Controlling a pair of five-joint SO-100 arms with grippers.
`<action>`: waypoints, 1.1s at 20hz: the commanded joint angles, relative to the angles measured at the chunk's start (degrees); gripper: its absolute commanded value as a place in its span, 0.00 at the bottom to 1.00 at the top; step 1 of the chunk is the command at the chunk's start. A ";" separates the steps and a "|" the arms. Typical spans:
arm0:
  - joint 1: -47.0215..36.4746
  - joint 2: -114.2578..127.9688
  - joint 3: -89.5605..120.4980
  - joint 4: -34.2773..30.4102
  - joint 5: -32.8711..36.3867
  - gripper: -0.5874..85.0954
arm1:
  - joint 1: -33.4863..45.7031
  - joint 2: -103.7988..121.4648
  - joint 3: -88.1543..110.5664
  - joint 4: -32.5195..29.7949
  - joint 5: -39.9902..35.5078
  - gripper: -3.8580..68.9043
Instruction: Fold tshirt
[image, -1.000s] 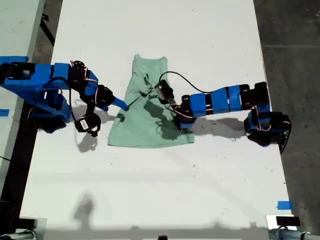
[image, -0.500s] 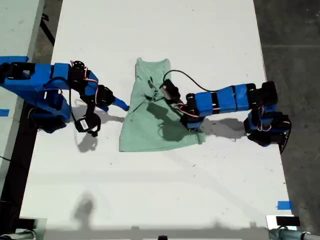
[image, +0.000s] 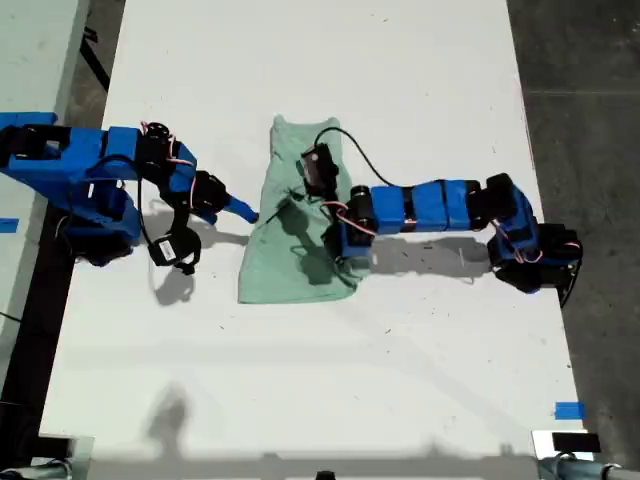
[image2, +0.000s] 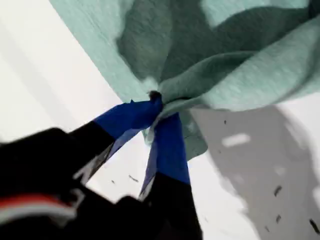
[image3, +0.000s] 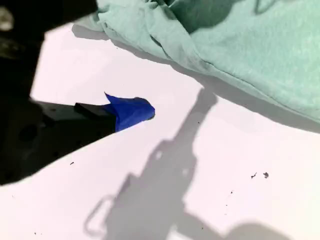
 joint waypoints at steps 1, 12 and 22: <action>0.79 2.37 -1.49 -0.62 -0.09 0.41 | -0.79 -3.25 -7.21 -7.38 -1.67 0.52; 3.08 2.20 -5.89 0.88 -2.37 0.40 | 3.69 21.45 -6.59 8.61 -10.28 0.40; 8.00 0.26 -18.37 7.56 -5.63 0.39 | 8.53 37.35 1.93 14.15 -14.06 0.34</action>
